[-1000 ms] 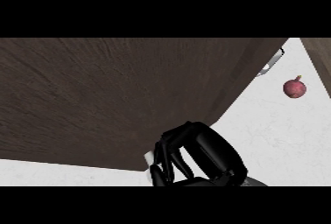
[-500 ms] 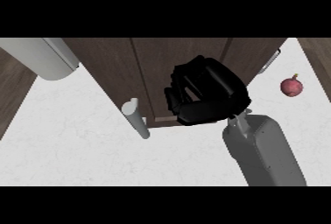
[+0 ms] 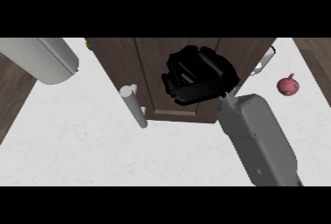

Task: Pick up the bottled water, place it into the cabinet and close the cabinet

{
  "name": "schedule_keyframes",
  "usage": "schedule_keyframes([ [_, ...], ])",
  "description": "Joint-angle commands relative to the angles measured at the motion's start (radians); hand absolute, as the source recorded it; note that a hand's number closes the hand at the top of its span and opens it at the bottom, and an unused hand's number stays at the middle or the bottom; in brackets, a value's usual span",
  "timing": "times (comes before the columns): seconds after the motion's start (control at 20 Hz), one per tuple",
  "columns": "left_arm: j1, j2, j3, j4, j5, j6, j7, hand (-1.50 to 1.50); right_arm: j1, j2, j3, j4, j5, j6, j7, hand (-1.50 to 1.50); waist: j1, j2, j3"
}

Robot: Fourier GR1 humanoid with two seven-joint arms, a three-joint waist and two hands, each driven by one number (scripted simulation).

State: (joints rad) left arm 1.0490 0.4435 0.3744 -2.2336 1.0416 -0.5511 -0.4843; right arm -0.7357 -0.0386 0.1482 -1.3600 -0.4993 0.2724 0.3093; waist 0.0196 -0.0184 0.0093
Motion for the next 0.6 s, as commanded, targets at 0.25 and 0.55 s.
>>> schedule_keyframes([
  [0.25, -0.053, 0.015, 0.009, 0.017, 0.035, -0.009, 0.06, -1.5, -0.218, 0.037, -0.065, 0.241, -0.05, -0.012, 0.004, 1.5, 0.028, 0.031, -0.01],
  [0.55, -0.036, -0.022, 0.012, -0.026, 0.027, 0.006, 0.086, -1.5, -0.199, 0.036, -0.001, 0.242, -0.077, -0.005, -0.029, 1.5, 0.036, 0.027, -0.01],
])
